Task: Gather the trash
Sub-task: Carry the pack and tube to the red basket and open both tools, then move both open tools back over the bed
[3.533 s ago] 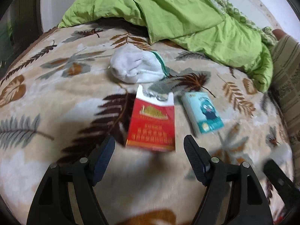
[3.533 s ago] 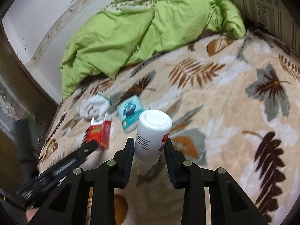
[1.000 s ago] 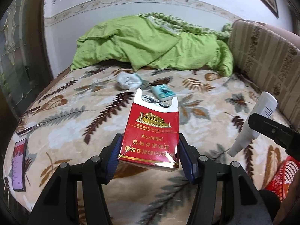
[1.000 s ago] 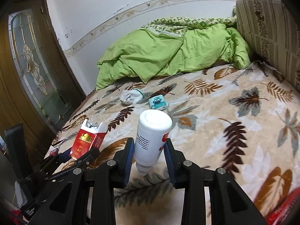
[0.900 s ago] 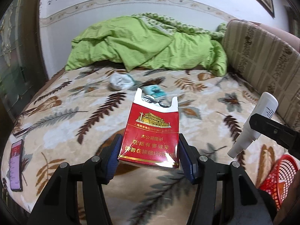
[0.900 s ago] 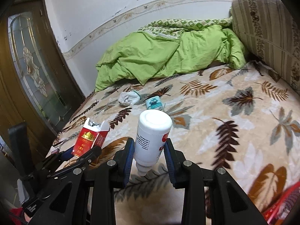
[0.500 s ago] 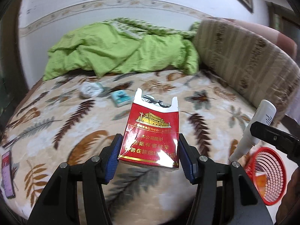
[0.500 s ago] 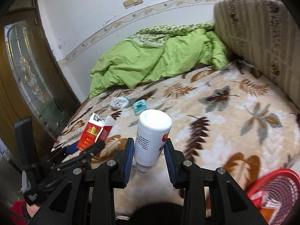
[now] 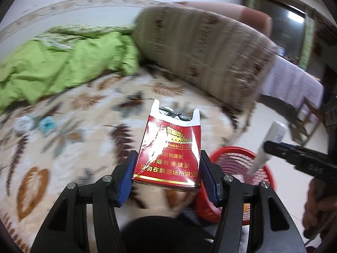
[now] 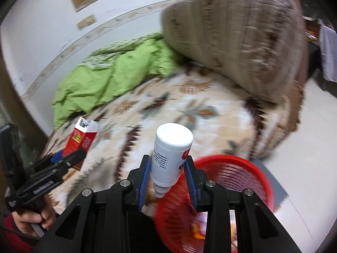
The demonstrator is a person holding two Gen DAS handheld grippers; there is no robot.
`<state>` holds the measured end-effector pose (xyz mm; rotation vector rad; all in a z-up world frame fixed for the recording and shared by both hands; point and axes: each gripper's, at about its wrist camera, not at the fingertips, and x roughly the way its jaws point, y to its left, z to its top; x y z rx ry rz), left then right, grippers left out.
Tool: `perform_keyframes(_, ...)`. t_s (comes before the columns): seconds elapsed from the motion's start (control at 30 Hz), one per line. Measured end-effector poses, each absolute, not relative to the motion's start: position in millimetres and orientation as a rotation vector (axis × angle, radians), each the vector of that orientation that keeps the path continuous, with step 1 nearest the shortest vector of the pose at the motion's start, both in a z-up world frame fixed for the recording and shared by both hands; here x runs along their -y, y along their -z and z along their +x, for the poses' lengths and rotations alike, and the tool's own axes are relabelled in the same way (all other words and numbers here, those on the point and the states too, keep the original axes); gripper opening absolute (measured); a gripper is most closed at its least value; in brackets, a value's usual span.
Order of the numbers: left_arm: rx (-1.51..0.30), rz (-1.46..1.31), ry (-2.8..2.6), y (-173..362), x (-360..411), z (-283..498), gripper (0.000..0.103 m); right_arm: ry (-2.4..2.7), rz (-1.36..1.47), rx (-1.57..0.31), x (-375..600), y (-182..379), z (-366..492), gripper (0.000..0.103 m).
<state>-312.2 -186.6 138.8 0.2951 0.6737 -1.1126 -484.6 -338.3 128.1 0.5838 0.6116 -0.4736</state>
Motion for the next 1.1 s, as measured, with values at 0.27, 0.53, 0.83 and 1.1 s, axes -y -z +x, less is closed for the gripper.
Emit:
perform_keyframes(0.27, -0.827, 0.328, 1.289, -123, 238, -350, 0.056, 0.562, 0.645, -0.631, 359, -114, -519, 0.034)
perform_keyframes(0.53, -0.870, 0.336, 1.323, -114, 253, -361, 0.065, 0.604, 0.670, -0.645, 372, -107, -532, 0.050)
perform_keyframes(0.83, -0.831, 0.268, 1.179, -130, 214, -320, 0.069, 0.512, 0.683, -0.603, 364, -115, -504, 0.050)
perform_keyframes(1.1, -0.799, 0.185, 0.984, -135, 150, -261, 0.070, 0.328, 0.613, -0.635, 325, -126, -437, 0.050)
